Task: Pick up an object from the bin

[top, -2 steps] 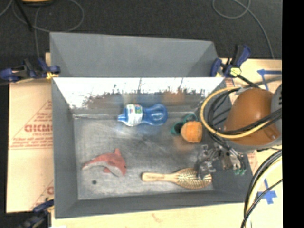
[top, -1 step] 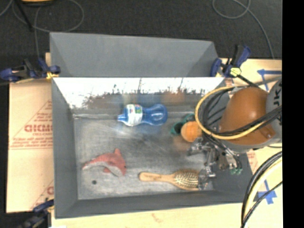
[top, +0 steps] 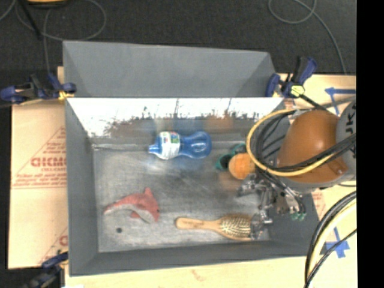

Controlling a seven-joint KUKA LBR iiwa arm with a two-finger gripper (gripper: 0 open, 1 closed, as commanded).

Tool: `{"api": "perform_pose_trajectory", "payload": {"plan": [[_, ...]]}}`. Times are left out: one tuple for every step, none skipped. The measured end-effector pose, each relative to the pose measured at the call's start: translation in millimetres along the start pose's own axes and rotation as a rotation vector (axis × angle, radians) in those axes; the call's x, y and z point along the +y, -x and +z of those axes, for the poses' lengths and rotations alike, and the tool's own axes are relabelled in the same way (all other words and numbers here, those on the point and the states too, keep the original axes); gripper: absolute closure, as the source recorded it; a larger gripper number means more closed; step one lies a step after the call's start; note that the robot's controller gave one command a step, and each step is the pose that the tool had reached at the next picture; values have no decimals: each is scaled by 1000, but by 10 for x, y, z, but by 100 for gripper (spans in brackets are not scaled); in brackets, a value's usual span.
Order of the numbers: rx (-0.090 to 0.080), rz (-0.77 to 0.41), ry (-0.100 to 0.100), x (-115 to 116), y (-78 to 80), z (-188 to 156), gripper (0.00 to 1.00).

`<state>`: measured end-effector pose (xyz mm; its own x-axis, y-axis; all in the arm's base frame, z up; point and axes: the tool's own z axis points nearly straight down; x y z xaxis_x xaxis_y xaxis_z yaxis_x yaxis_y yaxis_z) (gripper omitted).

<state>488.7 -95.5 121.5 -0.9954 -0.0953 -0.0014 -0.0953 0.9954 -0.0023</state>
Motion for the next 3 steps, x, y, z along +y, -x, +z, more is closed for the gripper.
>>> {"api": "perform_pose_trajectory", "payload": {"plan": [[-21, -185, -5, 226, -79, 454, 100], [-21, -186, -6, 226, -79, 454, 100], [-8, -249, -2, 252, -68, 343, 100]]}}
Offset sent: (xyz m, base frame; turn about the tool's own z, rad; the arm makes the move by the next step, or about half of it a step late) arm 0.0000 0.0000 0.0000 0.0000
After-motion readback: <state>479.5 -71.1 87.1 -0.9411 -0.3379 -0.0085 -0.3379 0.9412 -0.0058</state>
